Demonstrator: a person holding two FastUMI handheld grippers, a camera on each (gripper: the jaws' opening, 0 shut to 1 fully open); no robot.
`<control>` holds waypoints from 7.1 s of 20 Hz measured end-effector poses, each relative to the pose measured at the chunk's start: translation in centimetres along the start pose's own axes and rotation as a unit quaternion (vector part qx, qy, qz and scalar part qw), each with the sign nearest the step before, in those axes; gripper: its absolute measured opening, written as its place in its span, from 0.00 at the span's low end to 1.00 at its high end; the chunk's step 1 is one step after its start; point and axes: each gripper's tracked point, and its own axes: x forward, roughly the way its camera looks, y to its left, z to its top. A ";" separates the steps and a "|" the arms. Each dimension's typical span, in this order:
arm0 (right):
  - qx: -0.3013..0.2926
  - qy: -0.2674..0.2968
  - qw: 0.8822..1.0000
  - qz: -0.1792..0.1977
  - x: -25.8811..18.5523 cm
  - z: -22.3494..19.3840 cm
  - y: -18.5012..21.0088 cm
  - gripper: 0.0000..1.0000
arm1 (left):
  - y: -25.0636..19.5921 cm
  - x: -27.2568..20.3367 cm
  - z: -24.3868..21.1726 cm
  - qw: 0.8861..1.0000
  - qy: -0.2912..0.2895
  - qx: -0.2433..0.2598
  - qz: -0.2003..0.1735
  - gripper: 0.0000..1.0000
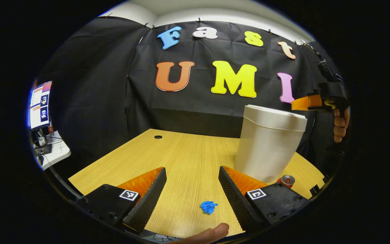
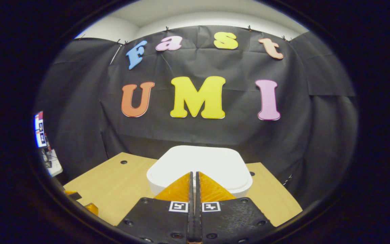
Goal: Press the lid of the desktop garbage bin to open it, pick up the crumpled paper on the desktop and throw it into the bin, then pick up the pop can on the desktop and drop it into the bin, and finally close the garbage bin lid.
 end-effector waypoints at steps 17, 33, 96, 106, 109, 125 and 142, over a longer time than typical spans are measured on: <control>0.041 -0.060 0.997 0.011 -6.1 -2.9 -2.5 0.20 | 0.9 0.4 -0.4 1.000 0.008 0.006 0.003 1.00; -0.026 -0.093 0.995 0.015 -13.1 -9.5 -2.3 0.97 | 2.8 2.1 -1.2 0.999 0.011 0.016 0.029 1.00; -0.026 0.006 0.999 0.027 -6.9 -23.6 -2.5 0.79 | -3.2 5.1 -8.4 0.981 0.100 0.130 -0.107 0.37; -0.059 -0.089 0.994 0.032 -14.1 -14.1 -5.1 0.79 | -2.8 1.5 -1.3 0.997 0.005 0.067 -0.035 0.38; -0.055 -0.105 0.992 0.041 -15.4 -11.8 -5.8 0.79 | -4.1 -0.5 1.1 0.998 -0.028 0.059 -0.019 0.38; -0.039 -0.114 0.991 0.051 -15.7 -8.8 -9.2 0.79 | -11.1 -0.6 8.9 0.998 -0.048 0.015 -0.026 0.37; 0.009 -0.133 0.991 -0.004 -15.0 -7.1 -16.5 0.78 | -27.4 10.9 19.2 0.965 -0.156 0.015 -0.213 0.36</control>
